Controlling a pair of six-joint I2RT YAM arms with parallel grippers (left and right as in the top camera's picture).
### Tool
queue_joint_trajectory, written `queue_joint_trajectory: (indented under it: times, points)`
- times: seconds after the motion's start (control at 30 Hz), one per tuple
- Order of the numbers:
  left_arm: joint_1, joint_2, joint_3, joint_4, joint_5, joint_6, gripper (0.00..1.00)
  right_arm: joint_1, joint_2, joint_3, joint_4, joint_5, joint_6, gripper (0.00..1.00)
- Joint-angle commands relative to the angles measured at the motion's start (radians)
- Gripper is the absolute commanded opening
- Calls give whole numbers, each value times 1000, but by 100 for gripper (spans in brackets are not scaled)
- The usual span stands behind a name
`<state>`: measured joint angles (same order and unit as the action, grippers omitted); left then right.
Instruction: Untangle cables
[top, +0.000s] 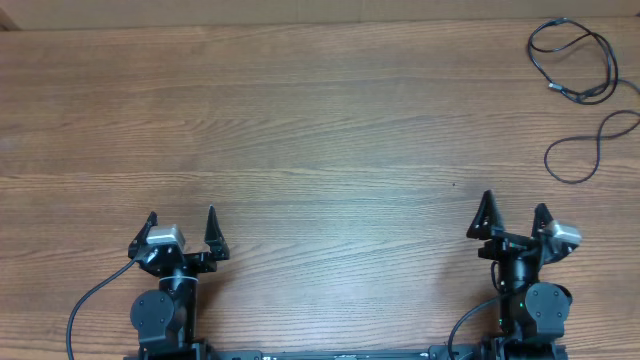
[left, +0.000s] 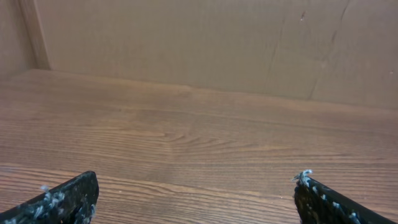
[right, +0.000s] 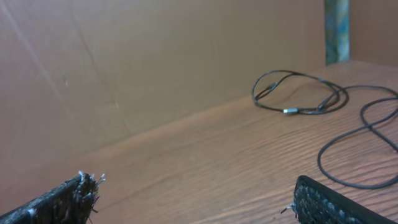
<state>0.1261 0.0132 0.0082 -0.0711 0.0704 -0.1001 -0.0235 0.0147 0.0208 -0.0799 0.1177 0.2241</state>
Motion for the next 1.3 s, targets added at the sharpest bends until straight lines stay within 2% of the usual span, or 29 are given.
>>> queue_joint_trajectory:
  times: [0.0,0.07,0.27,1.27]
  points:
    - [-2,-10,-3,-3,-11,18,99,4,-12,-14,0,-90,-174,100]
    - [-2,-10,-3,-3,-11,18,100,4,-12,-14,-3,-121,-284,100]
    - [-2,-10,-3,-3,-10,18,100,3,-12,-14,-3,-113,-449,100]
    - [-2,-10,-3,-3,-11,18,100,4,-12,-13,-3,-113,-435,100]
